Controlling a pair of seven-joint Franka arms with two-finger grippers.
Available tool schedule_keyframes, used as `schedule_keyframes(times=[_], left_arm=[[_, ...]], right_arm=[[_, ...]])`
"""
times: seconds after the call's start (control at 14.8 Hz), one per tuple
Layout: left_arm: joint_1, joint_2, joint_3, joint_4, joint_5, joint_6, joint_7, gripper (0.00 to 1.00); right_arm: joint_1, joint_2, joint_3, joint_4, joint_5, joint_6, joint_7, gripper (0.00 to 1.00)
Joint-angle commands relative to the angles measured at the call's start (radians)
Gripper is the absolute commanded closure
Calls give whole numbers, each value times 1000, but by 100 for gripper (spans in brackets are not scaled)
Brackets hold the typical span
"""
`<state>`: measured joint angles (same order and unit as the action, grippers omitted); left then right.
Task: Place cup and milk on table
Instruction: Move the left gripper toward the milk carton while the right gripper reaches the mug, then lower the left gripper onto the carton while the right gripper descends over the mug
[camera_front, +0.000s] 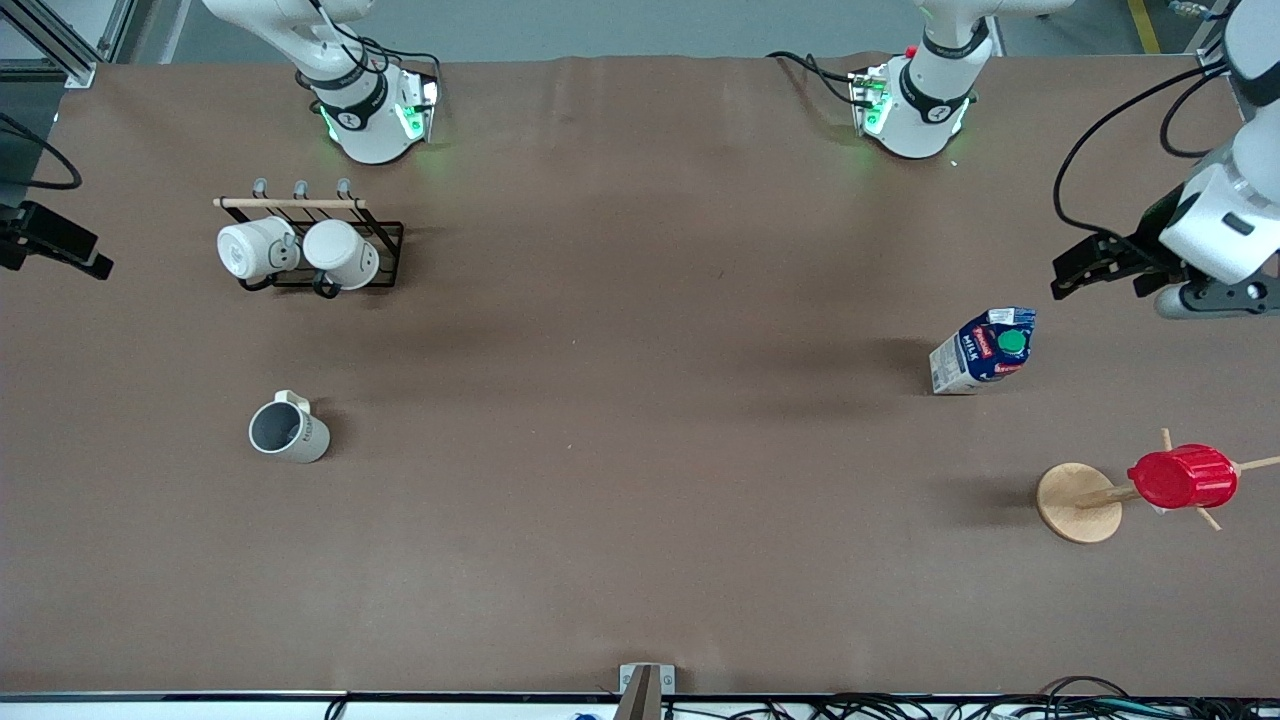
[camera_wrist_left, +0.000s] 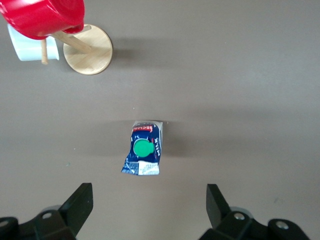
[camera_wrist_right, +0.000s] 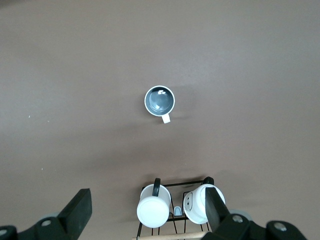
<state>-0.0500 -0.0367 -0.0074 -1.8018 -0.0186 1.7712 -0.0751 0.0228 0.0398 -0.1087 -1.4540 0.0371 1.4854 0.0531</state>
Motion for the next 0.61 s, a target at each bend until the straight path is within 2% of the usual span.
schedule_keyframes(times=[0.0,0.41,0.54], left_arm=[[9,-12,0,-100,9,102,15,0],[19,50,0,-226,17,273,15,0],[18,89,0,-232,17,297,-3,0]], right_arm=[[11,47,6,-57,3,96,-13,0],[8,186,4,-219,1,387,-191,0],[6,192,3,-346,-2,539,-203,0]])
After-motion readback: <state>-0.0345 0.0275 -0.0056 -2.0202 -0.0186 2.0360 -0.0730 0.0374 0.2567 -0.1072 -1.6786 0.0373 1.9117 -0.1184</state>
